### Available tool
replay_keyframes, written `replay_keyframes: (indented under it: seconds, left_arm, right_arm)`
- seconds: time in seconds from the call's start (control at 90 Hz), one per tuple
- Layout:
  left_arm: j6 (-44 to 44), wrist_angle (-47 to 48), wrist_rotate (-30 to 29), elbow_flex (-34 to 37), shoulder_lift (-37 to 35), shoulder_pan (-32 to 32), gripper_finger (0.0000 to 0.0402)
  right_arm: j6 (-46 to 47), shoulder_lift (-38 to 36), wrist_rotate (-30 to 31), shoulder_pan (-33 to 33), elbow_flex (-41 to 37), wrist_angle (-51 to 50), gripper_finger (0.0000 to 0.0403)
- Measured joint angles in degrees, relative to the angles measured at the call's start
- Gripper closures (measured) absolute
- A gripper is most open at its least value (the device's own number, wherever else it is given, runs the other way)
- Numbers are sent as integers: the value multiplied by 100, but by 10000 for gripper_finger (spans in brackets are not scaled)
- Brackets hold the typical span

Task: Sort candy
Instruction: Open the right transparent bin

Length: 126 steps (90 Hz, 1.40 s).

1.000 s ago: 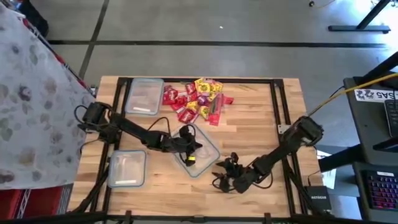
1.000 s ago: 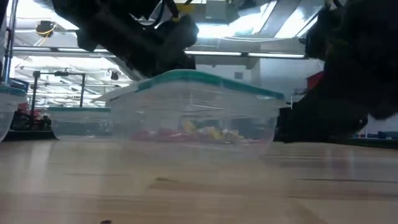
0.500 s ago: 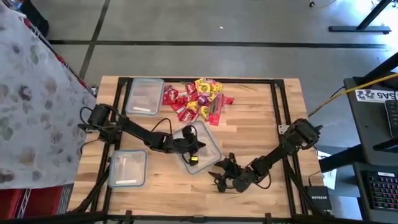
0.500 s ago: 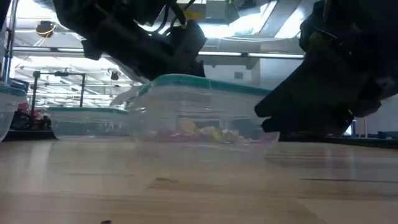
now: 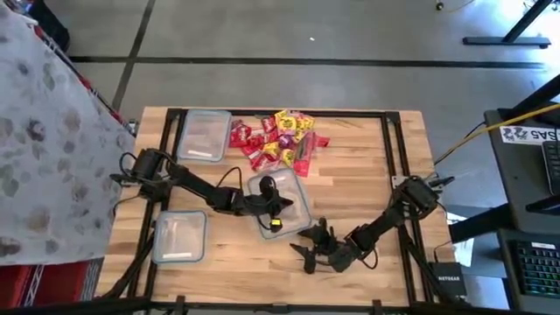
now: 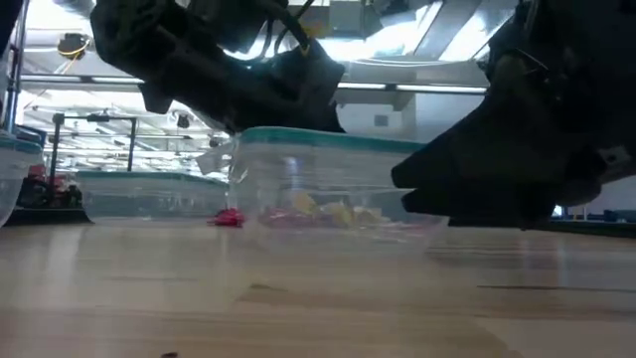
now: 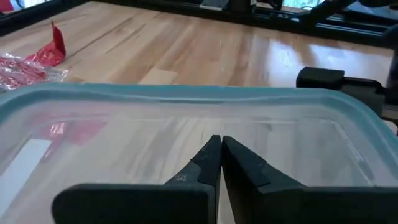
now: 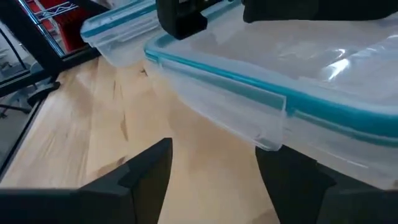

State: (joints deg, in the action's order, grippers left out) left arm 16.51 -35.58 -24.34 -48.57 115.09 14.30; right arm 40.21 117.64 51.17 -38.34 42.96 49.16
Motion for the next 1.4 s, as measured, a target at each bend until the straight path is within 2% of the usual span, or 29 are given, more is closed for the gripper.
replay_keyframes:
  seconds: [0.244,0.422,0.644,0.756,0.8,0.956,1.111,1.267,1.4]
  left_arm:
    - [-32,-97,40,56,2,0,402]
    - [-31,-123,37,56,2,0,402]
    - [-47,-121,64,62,2,4,402]
    - [-67,-152,96,63,4,7,402]
    - [-74,-154,88,63,4,7,402]
    - [-133,-162,182,63,4,15,402]
    - [-173,-205,283,63,4,63,401]
    - [-187,-246,250,63,8,150,401]
    - [-190,-252,207,63,13,204,401]
  right_arm:
    - [-137,0,159,-94,9,101,182]
    - [449,-39,303,-105,46,-401,182]
    - [-505,-3,196,-103,-5,385,182]
    - [-753,-41,-320,-92,34,950,182]
    - [-807,-50,-701,-81,37,1086,182]
    - [-783,-64,-1460,-89,28,1152,182]
    - [-977,-422,-2213,-97,28,1021,182]
    - [-2163,-855,-2925,-94,85,904,182]
    - [-3482,-1000,-3031,-97,445,60,182]
